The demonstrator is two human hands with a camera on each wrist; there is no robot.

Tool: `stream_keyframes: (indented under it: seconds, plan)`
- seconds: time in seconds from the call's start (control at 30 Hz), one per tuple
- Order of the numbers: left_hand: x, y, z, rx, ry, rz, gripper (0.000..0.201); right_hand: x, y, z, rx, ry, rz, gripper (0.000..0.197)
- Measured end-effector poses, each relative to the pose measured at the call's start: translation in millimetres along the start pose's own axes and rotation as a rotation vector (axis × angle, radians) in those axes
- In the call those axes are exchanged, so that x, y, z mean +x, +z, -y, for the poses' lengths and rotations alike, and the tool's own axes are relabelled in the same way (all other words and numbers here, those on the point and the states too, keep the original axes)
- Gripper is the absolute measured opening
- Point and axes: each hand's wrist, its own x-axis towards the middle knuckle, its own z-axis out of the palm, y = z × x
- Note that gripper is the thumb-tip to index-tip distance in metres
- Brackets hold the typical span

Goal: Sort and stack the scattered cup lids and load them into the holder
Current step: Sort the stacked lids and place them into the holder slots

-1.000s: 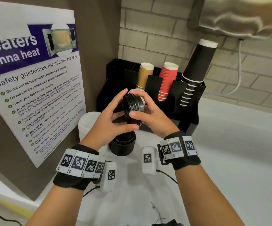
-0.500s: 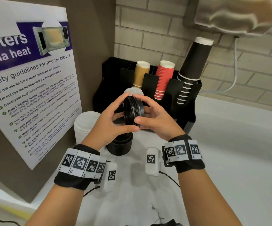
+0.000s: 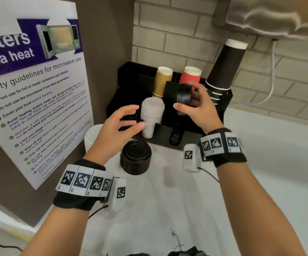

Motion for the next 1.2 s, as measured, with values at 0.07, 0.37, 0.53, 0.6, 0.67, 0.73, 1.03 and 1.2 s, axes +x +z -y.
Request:
stream_keyframes:
  seconds: [0.07,0.37,0.53,0.6,0.67,0.73,1.03,1.2]
  plan:
    - [0,-6,1,0.029,-0.013,-0.037,0.045,15,-7,-17,-0.228,0.038,0.018,0.072]
    - [-1,-15,3,0.088,-0.030,-0.072,0.032,30,19,-50,-1.037,0.210,0.322,0.077]
    - [-1,-15,-2,0.099,-0.034,-0.078,0.031,35,37,-48,-1.243,0.247,0.436,0.071]
    - [-1,-17,-1,0.103,-0.027,-0.084,0.026,36,40,-47,-1.274,0.273,0.467,0.074]
    - [-1,-18,-1,0.106,-0.025,-0.096,0.025,34,42,-50,-1.266,0.293,0.503,0.079]
    - [-1,-20,-2,0.110,-0.024,-0.105,0.025,30,44,-56,-1.248,0.296,0.517,0.079]
    - [-2,-21,-4,0.105,-0.031,-0.114,0.026,17,41,-61,-1.341,0.156,0.593,0.082]
    - [-4,-21,-3,0.099,-0.015,-0.109,0.025,18,30,-38,-1.232,0.088,0.422,0.056]
